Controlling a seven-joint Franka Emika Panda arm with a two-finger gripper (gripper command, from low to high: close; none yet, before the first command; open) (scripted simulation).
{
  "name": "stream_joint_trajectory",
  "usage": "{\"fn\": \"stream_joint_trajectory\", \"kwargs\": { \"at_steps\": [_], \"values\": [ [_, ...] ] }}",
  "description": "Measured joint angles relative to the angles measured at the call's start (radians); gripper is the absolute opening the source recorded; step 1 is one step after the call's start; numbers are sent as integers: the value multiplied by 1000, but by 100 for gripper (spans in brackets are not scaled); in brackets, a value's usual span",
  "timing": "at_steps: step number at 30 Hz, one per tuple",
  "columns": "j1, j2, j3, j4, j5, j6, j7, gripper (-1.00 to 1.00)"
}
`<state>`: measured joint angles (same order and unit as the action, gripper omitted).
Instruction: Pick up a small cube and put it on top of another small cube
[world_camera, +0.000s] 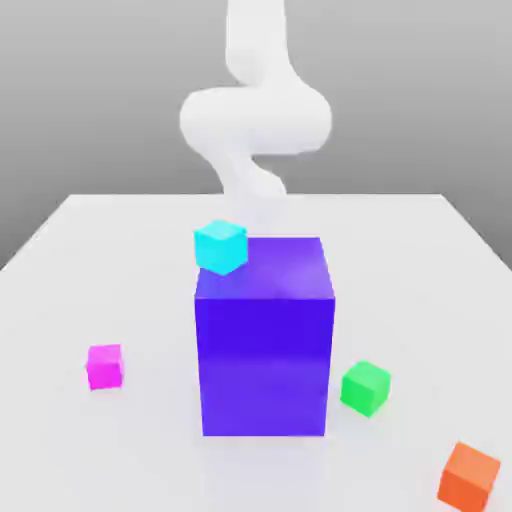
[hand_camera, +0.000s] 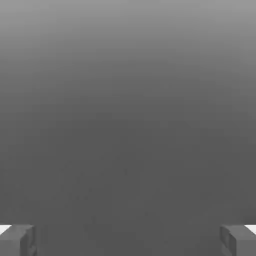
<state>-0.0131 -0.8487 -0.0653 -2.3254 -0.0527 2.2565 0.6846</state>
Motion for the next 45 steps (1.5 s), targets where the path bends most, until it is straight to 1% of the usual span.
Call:
{"fn": "stream_joint_trajectory", "kwargs": {
  "at_steps": [8, 15, 22, 29, 33, 36, 39, 41, 42, 45],
  "values": [
    [-42, -119, -228, -90, -172, -106, -379, 0],
    [-70, -151, -439, -176, -321, -139, -704, 0],
    [-66, -105, -661, -267, -473, -106, -1013, 0],
    [7, 22, -894, -353, -626, -4, -1288, 0],
    [98, 133, -1035, -398, -704, 89, -1426, 0],
    [205, 229, -1155, -427, -758, 174, -1517, 0],
    [361, 335, -1298, -453, -802, 272, -1597, 0],
    [507, 396, -1424, -467, -843, 335, -1634, 0],
    [594, 404, -1501, -469, -888, 350, -1632, 0],
    [840, 341, -1754, -440, -1100, 349, -1535, 0]
  ]
}}
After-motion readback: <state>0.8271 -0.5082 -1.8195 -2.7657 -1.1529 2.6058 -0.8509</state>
